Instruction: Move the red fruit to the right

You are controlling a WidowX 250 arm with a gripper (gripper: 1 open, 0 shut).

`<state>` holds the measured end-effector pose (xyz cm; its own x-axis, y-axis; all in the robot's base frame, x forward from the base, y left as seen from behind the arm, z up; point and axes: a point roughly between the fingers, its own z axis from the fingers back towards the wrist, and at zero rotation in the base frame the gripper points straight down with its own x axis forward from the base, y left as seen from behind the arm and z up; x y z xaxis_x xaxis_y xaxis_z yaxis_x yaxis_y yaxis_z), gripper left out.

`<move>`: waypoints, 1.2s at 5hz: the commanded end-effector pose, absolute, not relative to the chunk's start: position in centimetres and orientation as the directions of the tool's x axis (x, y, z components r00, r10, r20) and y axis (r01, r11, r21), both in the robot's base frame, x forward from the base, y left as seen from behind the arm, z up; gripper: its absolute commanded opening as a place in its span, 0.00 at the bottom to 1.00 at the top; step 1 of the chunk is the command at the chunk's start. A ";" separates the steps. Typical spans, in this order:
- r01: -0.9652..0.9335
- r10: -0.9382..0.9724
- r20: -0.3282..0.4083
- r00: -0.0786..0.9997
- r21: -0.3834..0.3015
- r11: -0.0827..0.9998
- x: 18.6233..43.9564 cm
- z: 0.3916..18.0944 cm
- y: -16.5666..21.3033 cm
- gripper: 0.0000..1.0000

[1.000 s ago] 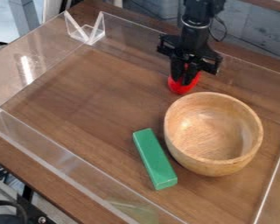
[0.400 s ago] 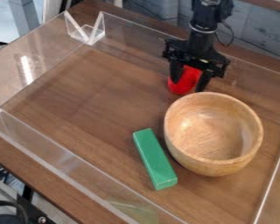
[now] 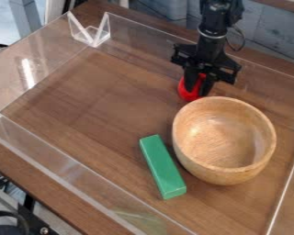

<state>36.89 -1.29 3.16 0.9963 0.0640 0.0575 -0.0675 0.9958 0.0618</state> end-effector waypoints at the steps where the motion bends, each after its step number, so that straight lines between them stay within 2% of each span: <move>1: -0.050 0.045 0.089 0.995 0.055 0.997 37.0 4.2 -1.3 1.00; 2: -0.050 0.045 0.090 0.995 0.054 0.997 36.7 4.4 -1.6 0.00; 3: 0.031 -0.035 0.099 0.994 0.049 0.998 36.8 5.6 -1.9 0.00; 4: 0.118 -0.123 0.104 0.987 0.046 0.992 37.0 7.0 -2.3 1.00; 5: 0.081 -0.085 0.101 0.991 0.045 0.996 37.0 7.5 -1.7 0.00; 6: 0.065 -0.069 0.100 0.993 0.048 0.997 37.0 7.6 -1.3 0.00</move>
